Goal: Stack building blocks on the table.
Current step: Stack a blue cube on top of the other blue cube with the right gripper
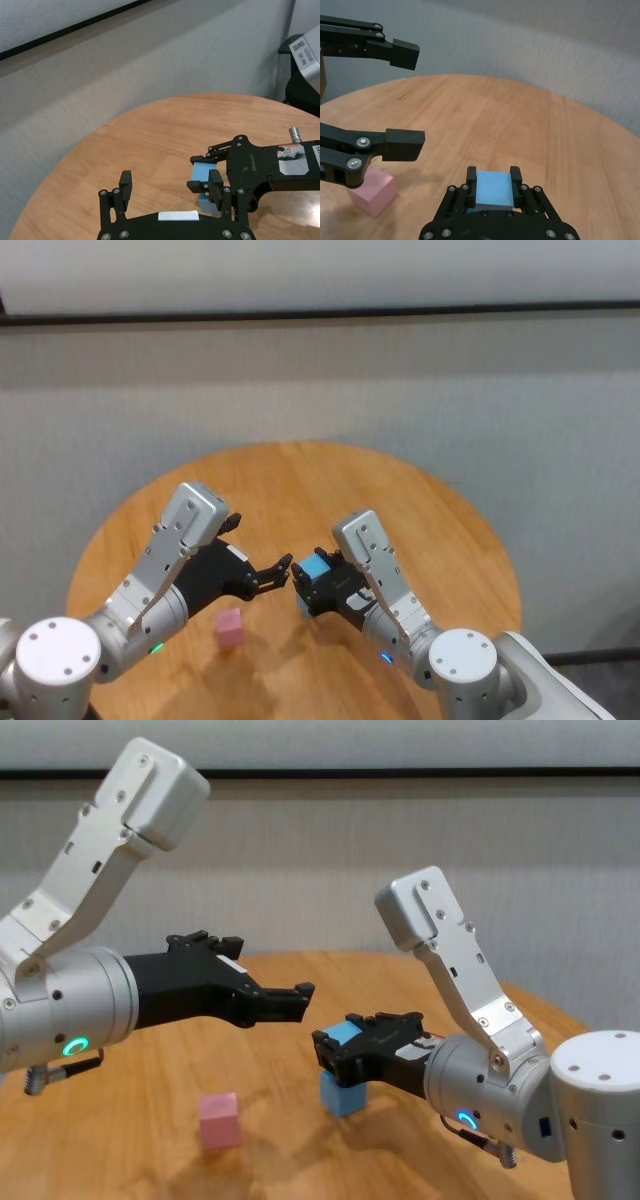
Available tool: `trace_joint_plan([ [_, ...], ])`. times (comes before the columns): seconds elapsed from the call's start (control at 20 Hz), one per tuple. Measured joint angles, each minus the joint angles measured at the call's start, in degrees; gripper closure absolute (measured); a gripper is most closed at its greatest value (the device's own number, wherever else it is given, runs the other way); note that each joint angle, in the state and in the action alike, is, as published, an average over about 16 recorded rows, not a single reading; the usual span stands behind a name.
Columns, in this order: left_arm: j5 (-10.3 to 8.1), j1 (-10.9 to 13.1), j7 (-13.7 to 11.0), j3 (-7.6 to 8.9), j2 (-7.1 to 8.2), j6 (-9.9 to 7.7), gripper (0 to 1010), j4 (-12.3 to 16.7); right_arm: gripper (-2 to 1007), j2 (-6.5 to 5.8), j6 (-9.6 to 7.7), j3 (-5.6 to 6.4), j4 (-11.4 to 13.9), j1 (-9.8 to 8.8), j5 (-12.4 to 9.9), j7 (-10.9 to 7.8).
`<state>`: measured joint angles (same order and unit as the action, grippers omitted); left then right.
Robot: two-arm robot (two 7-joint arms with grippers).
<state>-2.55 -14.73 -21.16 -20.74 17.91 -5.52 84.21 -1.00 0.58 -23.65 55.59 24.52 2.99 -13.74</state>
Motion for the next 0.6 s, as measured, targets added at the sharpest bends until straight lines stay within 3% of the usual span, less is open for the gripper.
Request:
trace_joint_plan([
  [0.6, 0.00, 0.0, 0.0, 0.00, 0.00, 0.00, 8, 0.0, 628, 0.13, -0.42, 0.28, 1.4, -0.83, 0.0, -0.12],
])
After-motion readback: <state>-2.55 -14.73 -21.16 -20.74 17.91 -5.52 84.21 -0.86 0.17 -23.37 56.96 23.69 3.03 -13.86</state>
